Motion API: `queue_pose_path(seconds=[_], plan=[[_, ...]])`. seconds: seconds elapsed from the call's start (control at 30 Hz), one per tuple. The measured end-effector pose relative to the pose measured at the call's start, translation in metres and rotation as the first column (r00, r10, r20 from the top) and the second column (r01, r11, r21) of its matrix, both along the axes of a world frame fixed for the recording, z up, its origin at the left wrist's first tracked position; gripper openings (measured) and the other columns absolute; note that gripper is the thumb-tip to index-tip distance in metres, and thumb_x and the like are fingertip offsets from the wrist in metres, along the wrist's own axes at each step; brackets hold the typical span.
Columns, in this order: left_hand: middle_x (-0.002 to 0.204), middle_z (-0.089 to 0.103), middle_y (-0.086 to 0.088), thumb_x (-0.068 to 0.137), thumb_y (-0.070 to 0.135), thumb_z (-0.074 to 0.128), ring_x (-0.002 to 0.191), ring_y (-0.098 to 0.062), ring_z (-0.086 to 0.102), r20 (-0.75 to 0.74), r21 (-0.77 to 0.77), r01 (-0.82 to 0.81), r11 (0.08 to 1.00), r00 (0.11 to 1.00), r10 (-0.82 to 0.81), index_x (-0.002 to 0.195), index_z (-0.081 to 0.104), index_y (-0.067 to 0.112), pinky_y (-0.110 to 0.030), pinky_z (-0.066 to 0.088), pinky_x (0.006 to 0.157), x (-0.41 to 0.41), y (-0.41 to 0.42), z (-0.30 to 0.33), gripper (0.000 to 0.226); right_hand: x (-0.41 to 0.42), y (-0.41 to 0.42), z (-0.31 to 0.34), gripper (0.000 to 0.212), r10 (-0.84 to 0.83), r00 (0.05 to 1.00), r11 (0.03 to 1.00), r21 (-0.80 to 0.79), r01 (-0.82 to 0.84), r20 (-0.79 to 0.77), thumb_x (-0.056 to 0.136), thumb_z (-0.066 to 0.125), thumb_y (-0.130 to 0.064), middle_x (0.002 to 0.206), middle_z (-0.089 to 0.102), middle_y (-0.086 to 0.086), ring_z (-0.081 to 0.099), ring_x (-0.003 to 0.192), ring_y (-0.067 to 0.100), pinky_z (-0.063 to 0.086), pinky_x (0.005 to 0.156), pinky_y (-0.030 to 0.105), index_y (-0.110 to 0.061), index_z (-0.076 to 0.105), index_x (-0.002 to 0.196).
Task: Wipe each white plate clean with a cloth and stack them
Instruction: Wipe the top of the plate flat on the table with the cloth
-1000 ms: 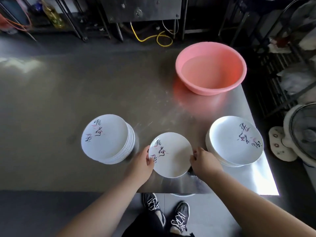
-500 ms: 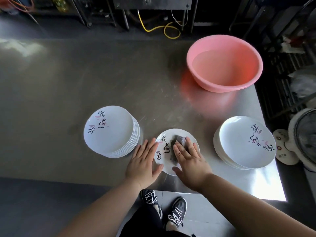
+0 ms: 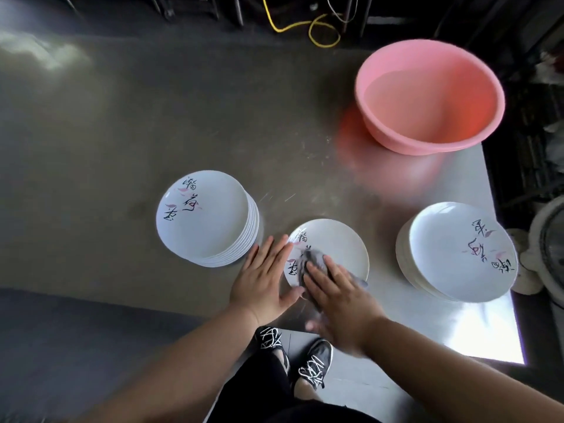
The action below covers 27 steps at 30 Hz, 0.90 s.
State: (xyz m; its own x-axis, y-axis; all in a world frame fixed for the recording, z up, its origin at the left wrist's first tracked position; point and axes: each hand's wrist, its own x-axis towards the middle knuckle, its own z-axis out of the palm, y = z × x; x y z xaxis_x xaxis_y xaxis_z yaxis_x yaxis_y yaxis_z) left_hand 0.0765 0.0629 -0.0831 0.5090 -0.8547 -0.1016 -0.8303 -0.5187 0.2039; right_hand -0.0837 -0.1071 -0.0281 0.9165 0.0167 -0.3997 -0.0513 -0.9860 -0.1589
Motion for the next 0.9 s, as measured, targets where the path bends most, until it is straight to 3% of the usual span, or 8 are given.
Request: queue_pose_path(seconds=[0.1,0.2,0.27,0.37,0.5,0.7,0.8,0.9], plan=[[0.176,0.008,0.007,0.096,0.071,0.041,0.163,-0.022,0.008,0.004,-0.01,-0.002,1.0,1.0,0.002,0.168,0.018,0.021,-0.052,0.018,0.129,0.001,-0.001,-0.001,0.091,-0.002,-0.006,0.002,0.089,0.036,0.999,0.998,-0.047,-0.036,-0.001,0.099,0.02,-0.077,0.169,0.033,0.006,0.014,0.157,0.038,0.027,0.127,0.053,-0.016,0.04,0.161],[0.176,0.012,0.007,0.093,0.071,0.047,0.162,-0.022,0.012,0.005,-0.027,-0.009,1.0,1.0,0.009,0.168,0.021,0.021,-0.052,0.02,0.129,-0.001,-0.001,-0.001,0.093,0.027,-0.025,0.003,0.093,-0.177,0.982,0.98,-0.097,0.171,-0.061,0.097,0.017,-0.077,0.175,-0.01,0.001,-0.031,0.154,0.03,-0.014,0.128,0.045,-0.02,0.001,0.168],[0.176,0.011,0.007,0.093,0.072,0.045,0.162,-0.022,0.011,0.012,-0.034,-0.009,0.999,1.0,0.01,0.168,0.021,0.021,-0.051,0.018,0.129,-0.002,0.0,-0.002,0.094,0.034,-0.029,0.002,0.095,-0.267,0.961,0.959,-0.12,0.257,-0.075,0.097,0.02,-0.077,0.173,-0.021,0.0,-0.04,0.151,0.027,-0.022,0.124,0.044,-0.019,-0.009,0.167],[0.176,0.012,0.006,0.093,0.073,0.044,0.163,-0.022,0.011,0.023,-0.027,-0.006,1.0,1.0,0.007,0.168,0.02,0.021,-0.05,0.017,0.13,-0.001,0.0,-0.002,0.094,0.008,-0.01,0.004,0.1,-0.17,0.981,0.984,-0.062,0.165,-0.097,0.095,0.017,-0.08,0.175,-0.012,0.008,-0.03,0.155,0.036,-0.01,0.129,0.05,-0.014,0.0,0.167],[0.176,0.01,0.008,0.093,0.072,0.042,0.163,-0.022,0.01,0.032,-0.019,-0.008,1.0,0.999,0.009,0.168,0.02,0.022,-0.051,0.016,0.13,-0.001,-0.002,-0.002,0.093,-0.027,0.0,0.005,0.093,0.027,0.999,0.999,-0.04,-0.029,-0.042,0.096,0.035,-0.077,0.167,0.034,0.014,0.015,0.157,0.043,0.019,0.126,0.054,-0.009,0.042,0.159],[0.174,0.02,0.007,0.092,0.071,0.049,0.162,-0.023,0.017,0.041,-0.069,-0.014,0.997,0.999,0.017,0.166,0.028,0.022,-0.051,0.019,0.129,-0.001,-0.001,-0.003,0.092,0.024,-0.04,-0.002,0.095,-0.229,0.968,0.969,-0.114,0.218,-0.098,0.098,0.022,-0.076,0.173,-0.021,-0.001,-0.037,0.153,0.026,-0.021,0.125,0.042,-0.019,-0.009,0.167],[0.175,0.015,0.008,0.092,0.074,0.047,0.162,-0.022,0.013,0.052,-0.045,-0.008,0.999,0.999,0.011,0.167,0.024,0.023,-0.049,0.015,0.13,0.0,0.0,-0.005,0.093,0.006,-0.018,0.001,0.102,-0.234,0.966,0.972,-0.056,0.229,-0.109,0.092,0.015,-0.08,0.174,-0.016,0.008,-0.03,0.155,0.034,-0.014,0.128,0.048,-0.014,-0.001,0.167],[0.176,0.013,0.009,0.091,0.074,0.046,0.162,-0.022,0.013,0.059,-0.035,-0.012,0.999,0.998,0.014,0.167,0.02,0.024,-0.049,0.014,0.13,0.001,-0.001,-0.007,0.095,-0.03,0.011,0.004,0.1,-0.079,0.994,0.997,-0.01,0.079,-0.075,0.094,0.023,-0.081,0.17,0.024,0.015,0.009,0.159,0.044,0.014,0.127,0.054,-0.008,0.037,0.161]])
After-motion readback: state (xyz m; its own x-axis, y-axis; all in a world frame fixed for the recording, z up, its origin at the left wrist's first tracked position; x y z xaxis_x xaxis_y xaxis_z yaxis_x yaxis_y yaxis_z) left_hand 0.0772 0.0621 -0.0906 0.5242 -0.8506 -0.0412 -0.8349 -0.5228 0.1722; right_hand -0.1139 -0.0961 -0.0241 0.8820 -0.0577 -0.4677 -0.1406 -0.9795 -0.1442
